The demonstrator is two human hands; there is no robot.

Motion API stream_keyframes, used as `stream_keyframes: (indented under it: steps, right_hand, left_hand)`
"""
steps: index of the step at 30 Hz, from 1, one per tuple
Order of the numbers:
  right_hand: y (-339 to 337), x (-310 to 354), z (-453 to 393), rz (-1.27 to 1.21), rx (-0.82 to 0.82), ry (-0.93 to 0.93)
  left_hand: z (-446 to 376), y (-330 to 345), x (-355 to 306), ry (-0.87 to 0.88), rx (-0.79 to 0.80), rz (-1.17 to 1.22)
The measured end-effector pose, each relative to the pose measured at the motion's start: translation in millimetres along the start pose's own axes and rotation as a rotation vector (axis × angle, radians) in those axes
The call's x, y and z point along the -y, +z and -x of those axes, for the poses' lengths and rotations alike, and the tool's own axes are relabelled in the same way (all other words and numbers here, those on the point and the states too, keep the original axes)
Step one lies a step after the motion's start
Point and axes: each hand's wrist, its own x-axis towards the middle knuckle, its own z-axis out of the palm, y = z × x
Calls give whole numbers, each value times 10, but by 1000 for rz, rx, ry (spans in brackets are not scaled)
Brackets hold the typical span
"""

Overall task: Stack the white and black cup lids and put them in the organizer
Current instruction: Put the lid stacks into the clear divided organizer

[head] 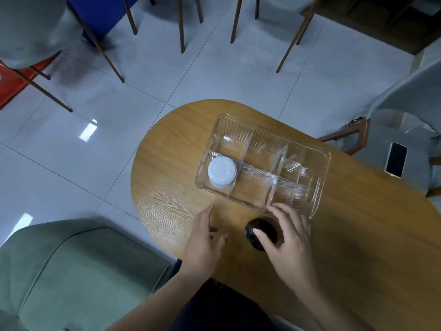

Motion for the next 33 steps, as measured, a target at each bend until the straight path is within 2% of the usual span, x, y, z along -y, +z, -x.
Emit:
stream_keyframes:
  steps: [4,9,15,21,27,33]
  right_hand:
    - [62,-343,369,53,57,78]
    - [227,-508,450,42,106,70]
    - [407,-577,354,25,156,53]
    - [519,-608,388,-107,155,126]
    - [453,-680,449,-229,179,141]
    - [328,-696,481,-250,184,154]
  left_hand:
    - [42,301,64,4,149,-108]
    - [-13,648,95,11,284,-159]
    - [-118,942,47,84,246,-168]
    - [-162,1082,38,42,181,-154]
    - [-154,1116,48,51,171,-170]
    - [-90,1060,-37,70,131,-142]
